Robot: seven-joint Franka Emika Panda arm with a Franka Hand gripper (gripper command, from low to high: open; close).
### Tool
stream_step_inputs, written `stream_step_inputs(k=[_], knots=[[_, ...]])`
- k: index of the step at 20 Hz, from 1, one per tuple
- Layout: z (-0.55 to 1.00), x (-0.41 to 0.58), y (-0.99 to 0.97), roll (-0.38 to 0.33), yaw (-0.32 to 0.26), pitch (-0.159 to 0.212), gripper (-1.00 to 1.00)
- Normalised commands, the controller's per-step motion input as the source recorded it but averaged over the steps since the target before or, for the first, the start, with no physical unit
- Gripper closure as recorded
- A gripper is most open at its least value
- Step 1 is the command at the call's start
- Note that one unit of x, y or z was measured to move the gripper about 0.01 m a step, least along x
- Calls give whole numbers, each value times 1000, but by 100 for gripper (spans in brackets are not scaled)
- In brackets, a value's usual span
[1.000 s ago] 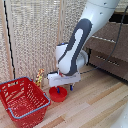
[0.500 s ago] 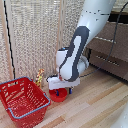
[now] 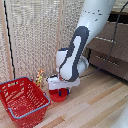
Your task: Transport the gripper mindfully toward the orange-red bowl and clasp it to elevate with ease. Ensure your robot's arm aligns efficiently with the top drawer's opening. Carefully slide the orange-red bowl into the designated spot with precision. After confirmation, withdraw the gripper gently. Close the drawer smoothly by transitioning the gripper to its handle.
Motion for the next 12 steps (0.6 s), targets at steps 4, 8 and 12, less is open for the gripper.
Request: stream_step_inputs(k=[4,8,12], knots=[[4,0,4,0,0,1,100],[199,-4,-14,-1,-41,70,100],[441,-7,-63,0,-14,79,100]])
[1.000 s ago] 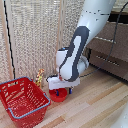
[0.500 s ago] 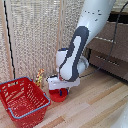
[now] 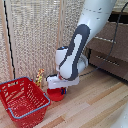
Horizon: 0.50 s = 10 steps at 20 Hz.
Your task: Transport the gripper mindfully toward the orange-red bowl and clasp it to elevate with ease. Ensure your robot's arm aligns efficiently with the top drawer's opening. Carefully slide the orange-red bowl into the designated spot with precision. After confirmation, withdraw the gripper gently. Close the drawer smoothly by transitioning the gripper to its handle.
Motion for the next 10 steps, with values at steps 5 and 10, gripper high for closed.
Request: stream_step_inputs(k=[5,10], knots=[[559,0,-9,-10,-16,82,100],[573,9,-9,-14,-19,60,100]])
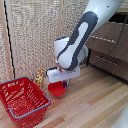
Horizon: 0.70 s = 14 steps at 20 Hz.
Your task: Transport the gripper mindfully toward the orange-red bowl and clasp it to elevate with ease. Ensure your robot's arm aligns efficiently with the top drawer's opening. Carefully slide the orange-red bowl into the designated spot with precision. After confirmation, withdraw the gripper gently. Close the drawer smoothly by transitioning the gripper to its handle.
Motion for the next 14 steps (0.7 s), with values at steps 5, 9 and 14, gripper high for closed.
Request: stream_step_inputs(k=[5,9,14], knots=[[617,95,0,-34,-11,88,100],[566,278,0,-42,-51,103,100],[585,374,-42,-33,-12,102,100]])
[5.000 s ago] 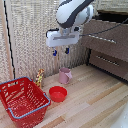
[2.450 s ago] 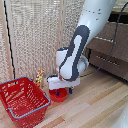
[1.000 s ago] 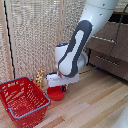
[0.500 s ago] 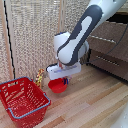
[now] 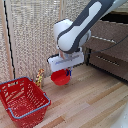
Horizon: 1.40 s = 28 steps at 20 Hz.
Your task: Transport the gripper mindfully toward the orange-red bowl and clasp it to elevate with ease. Ensure your robot's arm aligns efficiently with the top drawer's opening. Carefully slide the orange-red bowl into the designated spot with precision. After confirmation, withdraw the gripper gently. Close the drawer smoothly by transitioning the gripper to its handle.
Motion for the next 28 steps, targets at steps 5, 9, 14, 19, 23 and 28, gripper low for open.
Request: stream_step_inputs(k=[5,9,14,19,23,28], knots=[[687,342,-97,-35,0,52,100],[726,344,-114,-34,0,4,100],[752,305,-130,-35,6,-1,100],[704,295,-147,-32,19,-1,100],[729,190,-185,-40,-31,-16,100],[695,210,-207,-22,-106,-39,100]])
